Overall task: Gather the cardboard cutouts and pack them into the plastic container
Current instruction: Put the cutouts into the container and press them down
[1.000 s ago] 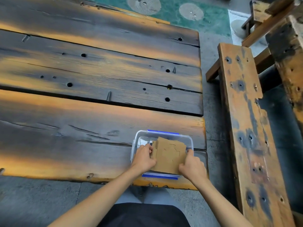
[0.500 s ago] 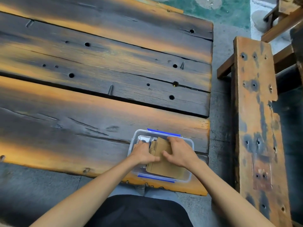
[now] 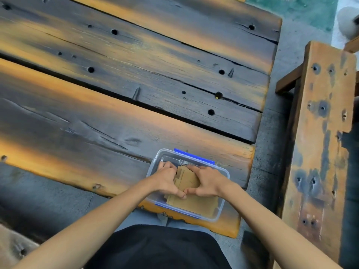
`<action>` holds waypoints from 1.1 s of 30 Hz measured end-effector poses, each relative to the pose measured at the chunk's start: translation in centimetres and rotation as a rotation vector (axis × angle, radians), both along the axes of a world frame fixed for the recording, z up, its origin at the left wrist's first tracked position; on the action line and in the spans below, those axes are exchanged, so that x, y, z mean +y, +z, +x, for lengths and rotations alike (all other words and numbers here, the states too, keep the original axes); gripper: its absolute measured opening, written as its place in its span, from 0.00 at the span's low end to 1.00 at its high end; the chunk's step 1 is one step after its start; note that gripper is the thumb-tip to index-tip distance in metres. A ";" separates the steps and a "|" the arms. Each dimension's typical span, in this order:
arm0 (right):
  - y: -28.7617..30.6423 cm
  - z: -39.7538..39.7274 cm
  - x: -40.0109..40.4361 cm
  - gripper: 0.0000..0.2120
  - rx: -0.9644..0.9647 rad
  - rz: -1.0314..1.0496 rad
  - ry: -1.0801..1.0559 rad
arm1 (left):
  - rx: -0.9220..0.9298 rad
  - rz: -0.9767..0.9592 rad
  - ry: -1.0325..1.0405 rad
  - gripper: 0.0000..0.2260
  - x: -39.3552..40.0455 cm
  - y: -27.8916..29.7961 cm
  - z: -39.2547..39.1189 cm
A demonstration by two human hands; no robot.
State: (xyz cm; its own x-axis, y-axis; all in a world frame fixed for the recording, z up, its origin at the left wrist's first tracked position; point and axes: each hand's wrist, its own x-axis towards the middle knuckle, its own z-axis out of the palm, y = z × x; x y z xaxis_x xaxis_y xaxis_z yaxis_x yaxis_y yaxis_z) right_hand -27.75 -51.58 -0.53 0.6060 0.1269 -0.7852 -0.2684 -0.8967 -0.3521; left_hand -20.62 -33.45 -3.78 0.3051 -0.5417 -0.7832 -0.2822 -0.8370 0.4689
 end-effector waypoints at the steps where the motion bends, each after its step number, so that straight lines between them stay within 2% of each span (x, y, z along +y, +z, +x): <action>1: 0.0 0.0 -0.1 0.49 -0.005 0.015 0.012 | 0.004 -0.009 -0.003 0.44 0.0 -0.1 -0.1; 9: -0.6 0.0 -0.5 0.52 0.021 0.070 0.036 | 0.032 -0.035 -0.087 0.38 -0.7 -0.4 -0.6; 15: -0.9 0.1 -0.1 0.42 0.010 0.051 -0.010 | 0.050 -0.045 -0.097 0.33 -0.6 -0.6 -0.7; 20: -0.7 0.1 -0.7 0.40 0.015 0.120 -0.036 | 0.091 -0.046 -0.072 0.31 -0.8 -0.3 -0.4; 22: -0.7 0.2 -1.1 0.40 0.029 0.148 -0.037 | 0.107 -0.045 -0.043 0.34 -0.9 -0.1 -0.6; 24: -0.7 0.3 -1.2 0.40 0.038 0.138 -0.011 | 0.105 -0.014 -0.033 0.43 -1.1 0.0 -1.0; 28: -0.7 0.4 -0.5 0.50 0.061 0.087 0.033 | 0.062 0.043 -0.100 0.58 -1.6 0.1 -1.4; 30: -0.5 0.7 -0.5 0.56 0.094 0.105 0.041 | 0.078 0.064 -0.142 0.61 -1.7 0.4 -1.0; 33: 0.0 1.2 -0.6 0.55 0.148 0.121 0.061 | 0.102 0.077 -0.192 0.60 -1.7 0.5 -0.3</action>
State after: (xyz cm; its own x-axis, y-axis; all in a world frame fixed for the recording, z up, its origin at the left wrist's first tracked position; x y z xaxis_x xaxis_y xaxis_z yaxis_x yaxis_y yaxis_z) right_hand -26.53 -52.22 -0.56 0.4739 0.2588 -0.8417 -0.2719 -0.8661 -0.4194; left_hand -20.94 -35.14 -3.24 0.1190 -0.5199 -0.8459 -0.3940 -0.8068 0.4404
